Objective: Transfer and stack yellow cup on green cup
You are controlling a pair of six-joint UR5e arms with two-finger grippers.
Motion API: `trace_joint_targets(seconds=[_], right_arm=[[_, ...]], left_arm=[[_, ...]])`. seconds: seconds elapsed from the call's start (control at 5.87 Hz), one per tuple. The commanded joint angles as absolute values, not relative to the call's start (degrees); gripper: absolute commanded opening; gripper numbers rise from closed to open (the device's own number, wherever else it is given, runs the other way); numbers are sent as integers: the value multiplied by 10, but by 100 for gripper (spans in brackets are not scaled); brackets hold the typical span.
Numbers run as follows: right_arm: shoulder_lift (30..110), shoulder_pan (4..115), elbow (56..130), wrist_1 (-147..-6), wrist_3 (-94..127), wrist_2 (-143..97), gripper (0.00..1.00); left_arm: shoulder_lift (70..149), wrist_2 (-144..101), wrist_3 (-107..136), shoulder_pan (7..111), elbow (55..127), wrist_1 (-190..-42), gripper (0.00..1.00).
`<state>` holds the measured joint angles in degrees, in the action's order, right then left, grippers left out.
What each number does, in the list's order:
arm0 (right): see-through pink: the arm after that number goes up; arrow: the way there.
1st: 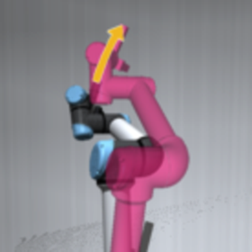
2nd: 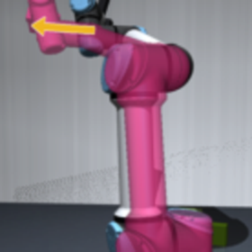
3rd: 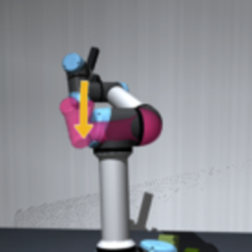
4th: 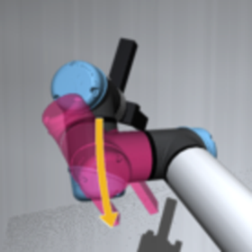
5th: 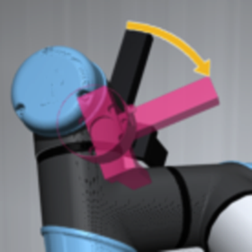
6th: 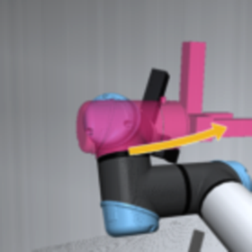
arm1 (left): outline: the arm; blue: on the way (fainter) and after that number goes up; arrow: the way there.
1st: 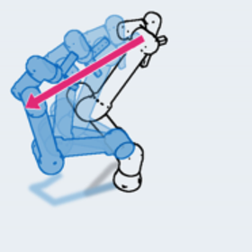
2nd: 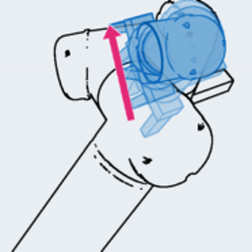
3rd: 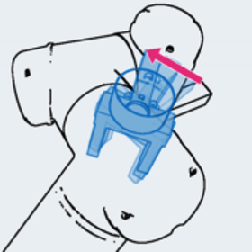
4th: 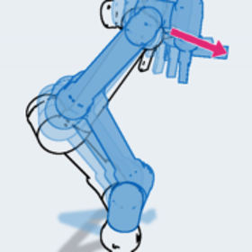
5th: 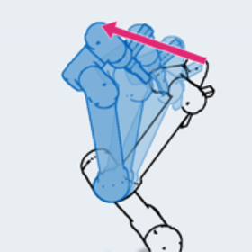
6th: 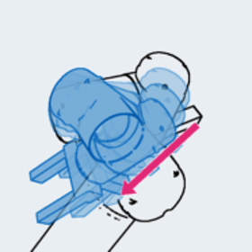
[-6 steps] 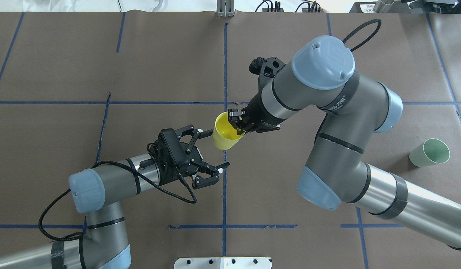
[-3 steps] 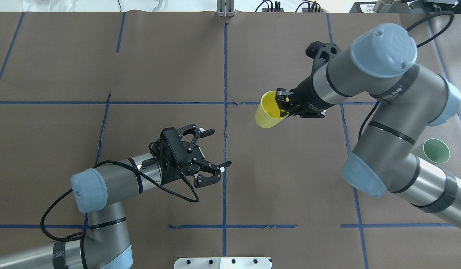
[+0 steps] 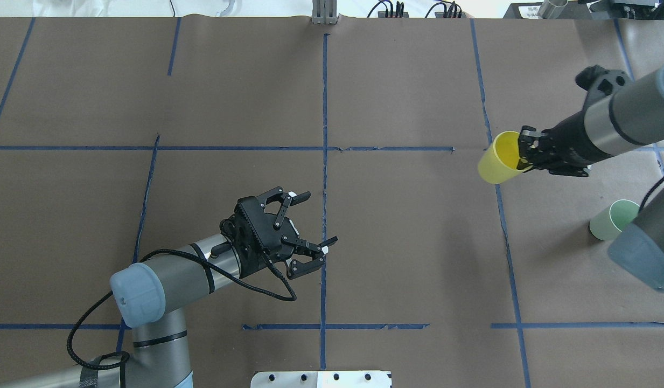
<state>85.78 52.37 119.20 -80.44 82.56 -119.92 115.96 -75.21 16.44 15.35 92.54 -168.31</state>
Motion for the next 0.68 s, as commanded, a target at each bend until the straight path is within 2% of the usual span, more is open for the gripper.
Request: trace_joint_targets(seconds=[0.0,0.51], right_arm=[[944,575,1196,-801,806,-1203,0],[1030,639,1179,-802,604,-1205,0]], left_arm=[[1159,-749,164,151,926,-1684,100],[1157,-700,165,150,927,-1686,100]])
